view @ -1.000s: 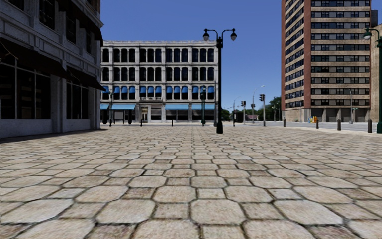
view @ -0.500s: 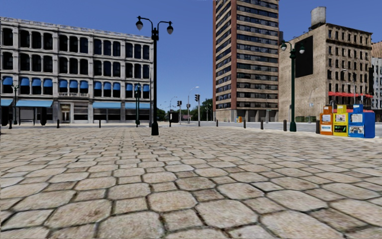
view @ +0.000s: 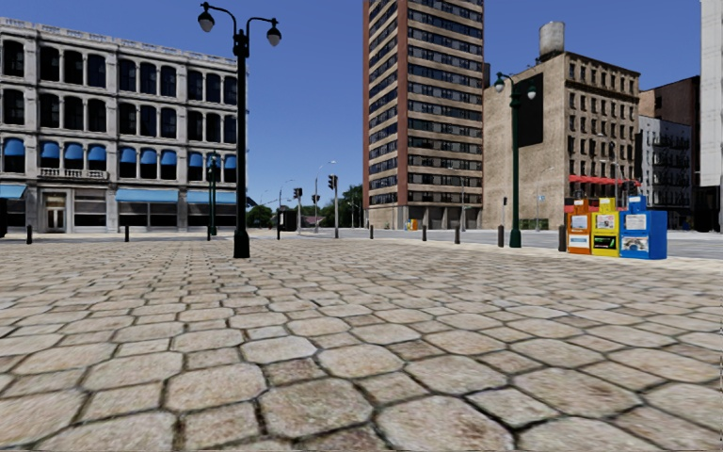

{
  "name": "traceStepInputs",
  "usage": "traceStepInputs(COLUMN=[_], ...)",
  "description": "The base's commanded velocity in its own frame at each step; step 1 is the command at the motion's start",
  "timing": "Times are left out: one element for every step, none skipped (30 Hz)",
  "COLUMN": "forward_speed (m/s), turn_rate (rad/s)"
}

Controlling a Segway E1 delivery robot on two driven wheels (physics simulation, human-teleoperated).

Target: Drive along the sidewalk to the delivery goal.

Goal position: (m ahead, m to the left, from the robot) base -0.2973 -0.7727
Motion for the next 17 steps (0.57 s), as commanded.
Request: traceStepInputs(forward_speed=[0.00, 0.00, 0.00, 0.00, 0.00, 0.00, 0.00, 0.00, 0.00, 0.00, 0.00, 0.00, 0.00, 0.00, 0.00, 0.00, 0.00], turn_rate=[0.00, 0.00, 0.00, 0.00, 0.00, 0.00, 0.00, 0.00, 0.00, 0.00, 0.00, 0.00, 0.00, 0.00, 0.00, 0.00, 0.00])
